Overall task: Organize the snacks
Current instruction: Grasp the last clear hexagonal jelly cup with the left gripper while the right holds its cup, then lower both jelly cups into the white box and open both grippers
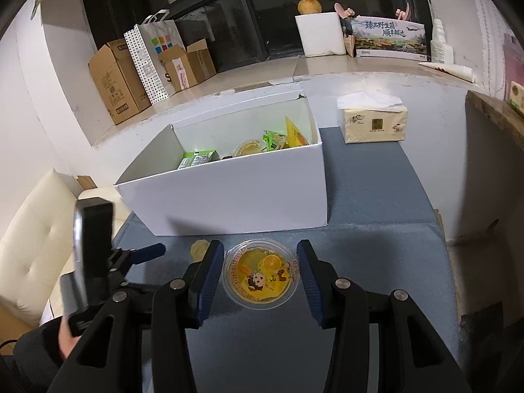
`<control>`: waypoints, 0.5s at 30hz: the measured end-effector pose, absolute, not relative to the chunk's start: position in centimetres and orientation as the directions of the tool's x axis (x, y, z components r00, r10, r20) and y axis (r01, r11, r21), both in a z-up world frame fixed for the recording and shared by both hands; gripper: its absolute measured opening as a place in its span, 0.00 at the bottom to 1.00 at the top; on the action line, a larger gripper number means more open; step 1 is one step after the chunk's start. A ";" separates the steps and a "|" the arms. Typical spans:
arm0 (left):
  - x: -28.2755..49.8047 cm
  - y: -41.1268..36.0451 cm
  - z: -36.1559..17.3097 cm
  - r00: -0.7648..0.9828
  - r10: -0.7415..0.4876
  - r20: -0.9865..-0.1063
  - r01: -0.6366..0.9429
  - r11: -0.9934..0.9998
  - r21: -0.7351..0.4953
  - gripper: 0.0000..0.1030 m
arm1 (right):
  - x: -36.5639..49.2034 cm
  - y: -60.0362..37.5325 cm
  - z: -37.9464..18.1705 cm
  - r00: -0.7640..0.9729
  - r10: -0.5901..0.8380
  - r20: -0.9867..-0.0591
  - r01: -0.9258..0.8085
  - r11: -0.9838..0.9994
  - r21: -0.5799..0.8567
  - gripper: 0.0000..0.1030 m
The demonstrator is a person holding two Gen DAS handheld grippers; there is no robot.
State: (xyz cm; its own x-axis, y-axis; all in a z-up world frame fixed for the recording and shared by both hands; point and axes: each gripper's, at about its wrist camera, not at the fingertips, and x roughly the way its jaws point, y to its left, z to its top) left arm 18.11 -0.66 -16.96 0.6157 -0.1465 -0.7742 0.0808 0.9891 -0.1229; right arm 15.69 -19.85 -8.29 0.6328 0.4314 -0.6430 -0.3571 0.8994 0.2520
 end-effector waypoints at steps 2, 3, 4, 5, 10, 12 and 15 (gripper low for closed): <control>18.4 -0.7 -17.0 0.616 -0.138 -0.776 0.077 0.990 -0.116 1.00 | 15.6 -20.1 -8.2 0.636 0.429 -0.642 -0.353 0.901 0.252 0.49; 18.6 -0.8 -17.0 0.618 -0.134 -0.774 0.076 0.991 -0.111 1.00 | 15.6 -20.2 -8.2 0.636 0.431 -0.640 -0.354 0.900 0.255 0.49; 18.7 -0.8 -17.0 0.620 -0.130 -0.774 0.075 0.992 -0.106 1.00 | 15.6 -20.3 -8.1 0.636 0.433 -0.639 -0.354 0.899 0.257 0.49; 18.8 -0.8 -17.0 0.621 -0.129 -0.773 0.076 0.992 -0.105 1.00 | 15.5 -20.2 -8.1 0.637 0.431 -0.639 -0.353 0.900 0.256 0.49; 18.8 -1.1 -16.9 0.636 -0.158 -0.755 0.114 0.987 -0.110 0.47 | 15.5 -20.1 -8.2 0.629 0.437 -0.643 -0.357 0.897 0.261 0.49; 18.7 -1.4 -16.9 0.635 -0.142 -0.760 0.113 0.989 -0.090 0.36 | 15.5 -20.1 -8.2 0.628 0.438 -0.643 -0.359 0.896 0.260 0.49; 18.5 -1.1 -16.6 0.638 -0.170 -0.751 0.127 0.985 -0.115 0.36 | 15.5 -20.0 -8.1 0.630 0.438 -0.642 -0.360 0.896 0.259 0.49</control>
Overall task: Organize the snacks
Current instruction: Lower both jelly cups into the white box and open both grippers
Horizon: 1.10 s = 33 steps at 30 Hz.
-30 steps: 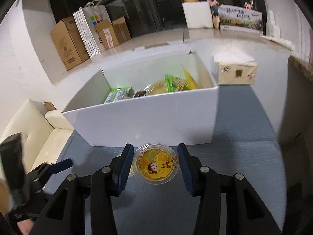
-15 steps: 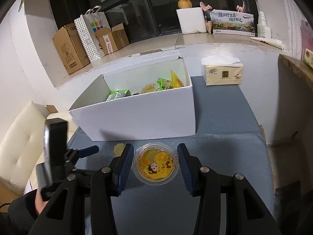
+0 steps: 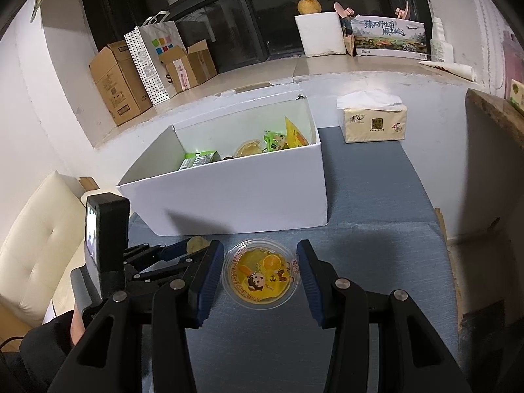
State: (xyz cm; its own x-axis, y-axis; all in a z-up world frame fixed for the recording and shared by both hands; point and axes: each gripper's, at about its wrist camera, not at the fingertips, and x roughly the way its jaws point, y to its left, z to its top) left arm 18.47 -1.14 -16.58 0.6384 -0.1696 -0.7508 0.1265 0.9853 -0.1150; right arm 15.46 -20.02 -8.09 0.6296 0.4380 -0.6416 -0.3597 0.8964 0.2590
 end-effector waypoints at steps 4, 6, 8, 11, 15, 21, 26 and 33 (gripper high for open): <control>17.9 -0.7 -15.5 0.654 -0.193 -0.731 0.139 0.981 -0.135 0.36 | 15.5 -20.0 -8.1 0.629 0.439 -0.642 -0.359 0.896 0.261 0.49; 17.2 -0.5 -14.5 0.671 -0.204 -0.713 0.146 0.979 -0.143 0.36 | 15.3 -19.9 -8.0 0.629 0.442 -0.639 -0.363 0.895 0.260 0.49; 16.0 -0.2 -13.2 0.690 -0.221 -0.689 0.157 0.975 -0.156 0.36 | 15.3 -19.8 -7.8 0.630 0.446 -0.636 -0.368 0.892 0.261 0.49; 14.9 0.5 -10.8 0.723 -0.236 -0.649 0.175 0.972 -0.158 0.36 | 15.1 -19.5 -7.0 0.637 0.454 -0.623 -0.381 0.888 0.257 0.49; 14.1 1.5 -7.0 0.771 -0.243 -0.588 0.189 0.970 -0.153 0.36 | 15.6 -18.9 -5.6 0.649 0.463 -0.603 -0.404 0.882 0.242 0.49; 16.2 3.7 -2.7 0.824 -0.212 -0.526 0.166 0.977 -0.134 0.36 | 18.5 -17.3 -1.9 0.666 0.501 -0.552 -0.460 0.859 0.225 0.49; 20.0 5.5 -1.3 0.845 -0.165 -0.508 0.125 0.986 -0.112 0.36 | 23.4 -15.2 -0.2 0.656 0.537 -0.531 -0.492 0.837 0.240 0.49; 24.7 6.3 -2.5 0.827 -0.127 -0.548 0.094 0.992 -0.089 0.36 | 29.5 -13.1 -1.3 0.636 0.503 -0.585 -0.468 0.854 0.226 0.49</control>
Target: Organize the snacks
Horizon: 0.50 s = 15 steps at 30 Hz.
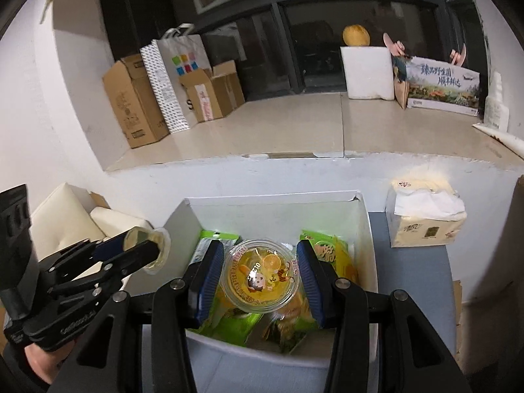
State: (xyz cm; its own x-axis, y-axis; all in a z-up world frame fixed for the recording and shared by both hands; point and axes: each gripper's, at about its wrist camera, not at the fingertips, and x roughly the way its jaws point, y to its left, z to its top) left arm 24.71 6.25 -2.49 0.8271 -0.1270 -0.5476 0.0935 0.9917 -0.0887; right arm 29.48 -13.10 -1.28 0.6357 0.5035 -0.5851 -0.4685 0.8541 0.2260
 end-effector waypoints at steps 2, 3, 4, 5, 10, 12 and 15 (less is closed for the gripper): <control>25.2 6.3 -2.8 0.826 -0.102 -0.554 0.067 0.994 -0.083 0.50 | 30.5 -13.0 -2.1 0.637 0.486 -0.599 -0.449 0.865 0.224 0.56; 25.4 6.4 -3.0 0.821 -0.100 -0.562 0.064 0.995 -0.083 0.75 | 31.0 -12.9 -2.5 0.633 0.477 -0.610 -0.440 0.870 0.223 0.66; 25.4 6.5 -3.1 0.824 -0.108 -0.556 0.070 0.994 -0.089 0.96 | 31.3 -13.0 -2.8 0.630 0.465 -0.622 -0.429 0.876 0.221 0.88; 25.2 6.6 -3.0 0.832 -0.103 -0.545 0.065 0.994 -0.088 1.00 | 31.6 -13.1 -3.2 0.628 0.450 -0.635 -0.409 0.885 0.222 0.94; 25.1 7.6 -3.0 0.822 -0.092 -0.562 0.030 0.993 -0.118 1.00 | 31.4 -13.9 -3.3 0.656 0.416 -0.630 -0.387 0.902 0.193 0.94; 24.9 7.9 -2.9 0.819 -0.086 -0.567 0.018 0.992 -0.124 1.00 | 31.2 -14.4 -3.0 0.659 0.417 -0.626 -0.381 0.902 0.201 0.96; 23.9 7.8 -1.8 0.830 -0.058 -0.554 0.001 0.995 -0.103 1.00 | 30.4 -14.3 -1.8 0.697 0.363 -0.619 -0.366 0.922 0.129 1.00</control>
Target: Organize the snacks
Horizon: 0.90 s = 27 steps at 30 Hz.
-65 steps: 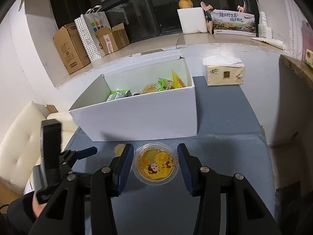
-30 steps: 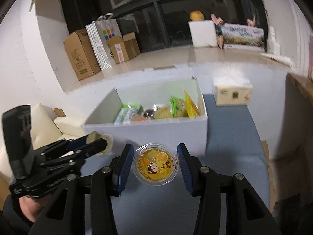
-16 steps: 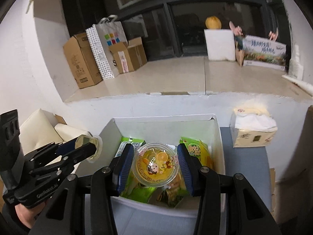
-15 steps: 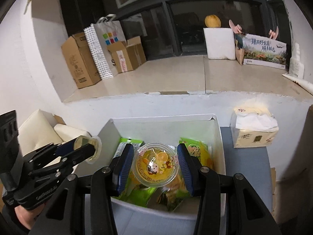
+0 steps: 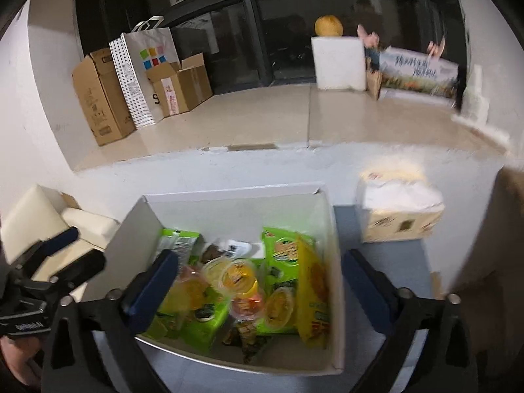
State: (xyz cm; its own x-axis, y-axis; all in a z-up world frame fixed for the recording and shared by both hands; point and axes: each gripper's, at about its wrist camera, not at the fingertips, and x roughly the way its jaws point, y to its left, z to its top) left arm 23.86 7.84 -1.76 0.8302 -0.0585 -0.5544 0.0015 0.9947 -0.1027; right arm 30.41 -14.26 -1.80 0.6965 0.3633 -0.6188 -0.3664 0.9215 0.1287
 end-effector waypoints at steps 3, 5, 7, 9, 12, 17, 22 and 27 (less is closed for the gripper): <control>22.1 7.5 -0.2 0.851 -0.001 -0.526 -0.037 0.997 -0.062 1.00 | 28.0 -13.7 0.5 0.774 0.302 -0.556 -0.362 0.932 0.003 1.00; 20.5 7.5 1.0 0.865 0.005 -0.501 -0.049 0.996 -0.074 1.00 | 25.7 -13.5 2.4 0.829 0.273 -0.488 -0.355 0.931 -0.082 1.00; 19.1 7.4 2.0 0.868 0.011 -0.497 -0.065 0.994 -0.092 1.00 | 23.7 -13.3 3.6 0.857 0.255 -0.448 -0.344 0.930 -0.127 1.00; 17.6 7.1 2.7 0.860 0.045 -0.508 -0.097 0.992 -0.077 1.00 | 21.4 -13.0 4.3 0.872 0.238 -0.428 -0.334 0.928 -0.165 1.00; 15.1 6.5 3.6 0.864 0.105 -0.492 -0.143 0.989 -0.041 1.00 | 18.5 -13.0 5.0 0.896 0.204 -0.395 -0.297 0.936 -0.191 1.00; 11.9 6.0 4.2 0.860 0.043 -0.509 -0.102 0.991 -0.088 1.00 | 15.0 -14.7 5.0 0.828 0.352 -0.436 -0.398 0.917 -0.014 1.00; 8.7 5.0 3.4 0.842 0.016 -0.539 -0.077 0.993 -0.091 1.00 | 12.5 -16.5 3.2 0.774 0.404 -0.488 -0.406 0.908 0.108 1.00; 6.7 4.4 2.5 0.826 0.007 -0.563 -0.071 0.993 -0.091 1.00 | 10.9 -17.4 1.3 0.732 0.418 -0.537 -0.398 0.903 0.160 1.00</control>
